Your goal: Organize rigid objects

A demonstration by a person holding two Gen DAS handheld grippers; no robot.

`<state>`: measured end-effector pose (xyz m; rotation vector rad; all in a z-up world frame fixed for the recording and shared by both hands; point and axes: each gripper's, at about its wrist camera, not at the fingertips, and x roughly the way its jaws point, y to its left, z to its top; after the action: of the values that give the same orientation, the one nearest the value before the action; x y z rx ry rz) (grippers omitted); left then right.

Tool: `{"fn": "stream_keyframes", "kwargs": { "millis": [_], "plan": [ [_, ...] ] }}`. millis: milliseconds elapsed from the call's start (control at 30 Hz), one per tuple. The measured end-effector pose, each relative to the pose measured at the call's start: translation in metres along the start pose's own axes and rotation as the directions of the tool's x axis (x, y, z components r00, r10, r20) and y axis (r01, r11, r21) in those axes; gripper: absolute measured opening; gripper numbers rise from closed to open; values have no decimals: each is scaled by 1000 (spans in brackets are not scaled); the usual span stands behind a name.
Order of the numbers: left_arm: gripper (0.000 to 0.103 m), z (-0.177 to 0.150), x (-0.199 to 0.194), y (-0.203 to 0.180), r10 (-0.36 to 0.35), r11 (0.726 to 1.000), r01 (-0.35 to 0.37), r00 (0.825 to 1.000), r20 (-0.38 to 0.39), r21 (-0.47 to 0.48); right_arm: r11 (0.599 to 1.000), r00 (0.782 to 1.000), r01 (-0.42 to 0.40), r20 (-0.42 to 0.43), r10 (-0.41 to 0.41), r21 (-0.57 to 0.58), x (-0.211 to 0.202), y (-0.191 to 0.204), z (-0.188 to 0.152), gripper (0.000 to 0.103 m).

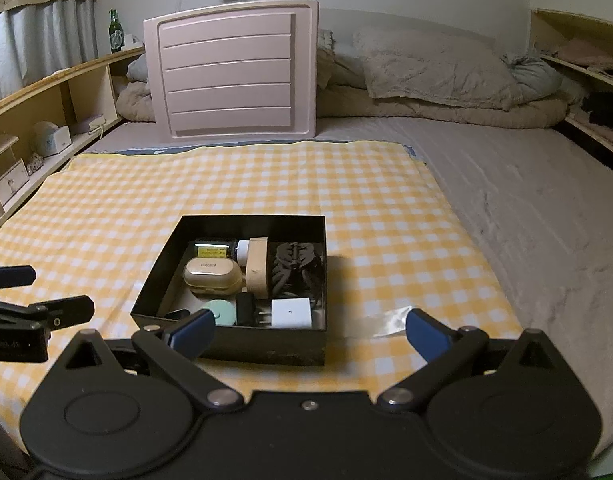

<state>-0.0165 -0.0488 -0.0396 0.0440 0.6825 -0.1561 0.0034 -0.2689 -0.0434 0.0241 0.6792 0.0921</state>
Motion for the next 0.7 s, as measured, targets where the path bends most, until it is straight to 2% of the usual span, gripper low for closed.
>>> {"fn": "stream_keyframes", "kwargs": {
  "millis": [700],
  "plan": [
    [103, -1, -5, 0, -2, 1000, 2, 1000, 9, -8, 1000, 1000, -9, -17, 9, -11, 0, 3, -6, 103]
  ]
}}
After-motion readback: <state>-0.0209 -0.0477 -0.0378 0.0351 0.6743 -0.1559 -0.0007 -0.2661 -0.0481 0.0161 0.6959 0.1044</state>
